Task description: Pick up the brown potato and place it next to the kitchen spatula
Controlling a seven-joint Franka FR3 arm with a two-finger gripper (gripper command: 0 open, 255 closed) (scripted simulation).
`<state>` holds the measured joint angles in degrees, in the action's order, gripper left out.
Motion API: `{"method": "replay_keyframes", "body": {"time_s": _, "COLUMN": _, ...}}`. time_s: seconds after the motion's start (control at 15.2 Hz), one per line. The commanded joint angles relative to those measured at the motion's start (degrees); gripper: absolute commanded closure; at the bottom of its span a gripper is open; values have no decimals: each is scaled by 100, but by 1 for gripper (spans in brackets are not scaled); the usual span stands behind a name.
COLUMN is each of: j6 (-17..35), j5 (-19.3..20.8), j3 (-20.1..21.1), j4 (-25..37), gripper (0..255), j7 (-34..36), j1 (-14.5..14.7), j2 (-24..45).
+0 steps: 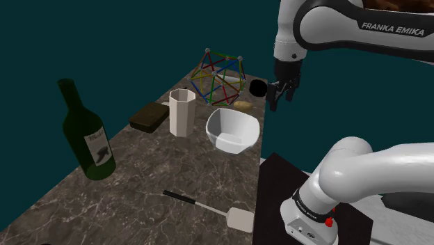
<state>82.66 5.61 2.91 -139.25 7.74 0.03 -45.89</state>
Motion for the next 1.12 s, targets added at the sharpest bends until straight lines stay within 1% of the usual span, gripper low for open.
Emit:
{"method": "replay_keyframes", "body": {"time_s": 0.0, "j6": 0, "j5": 0, "j3": 0, "j4": 0, "gripper": 0, "j7": 0, "j1": 0, "j2": 0}}
{"method": "replay_keyframes", "body": {"time_s": 0.33, "j6": 823, "j5": 347, "j3": -603, "j4": -64, "gripper": 0, "j7": -766, "j1": -86, "j2": 615}}
{"method": "replay_keyframes", "body": {"time_s": 0.59, "j6": 1471, "j5": 515, "j3": -1054, "j4": 48, "gripper": 0, "j7": -1367, "j1": -128, "j2": 1267}}
{"method": "replay_keyframes", "body": {"time_s": 0.86, "j6": 2074, "j5": 554, "j3": -1469, "j4": 304, "gripper": 0, "j7": -1982, "j1": -131, "j2": 2031}}
{"method": "replay_keyframes", "body": {"time_s": 1.06, "j6": 2478, "j5": 482, "j3": -1753, "j4": 586, "gripper": 0, "j7": -2465, "j1": -110, "j2": 2661}}
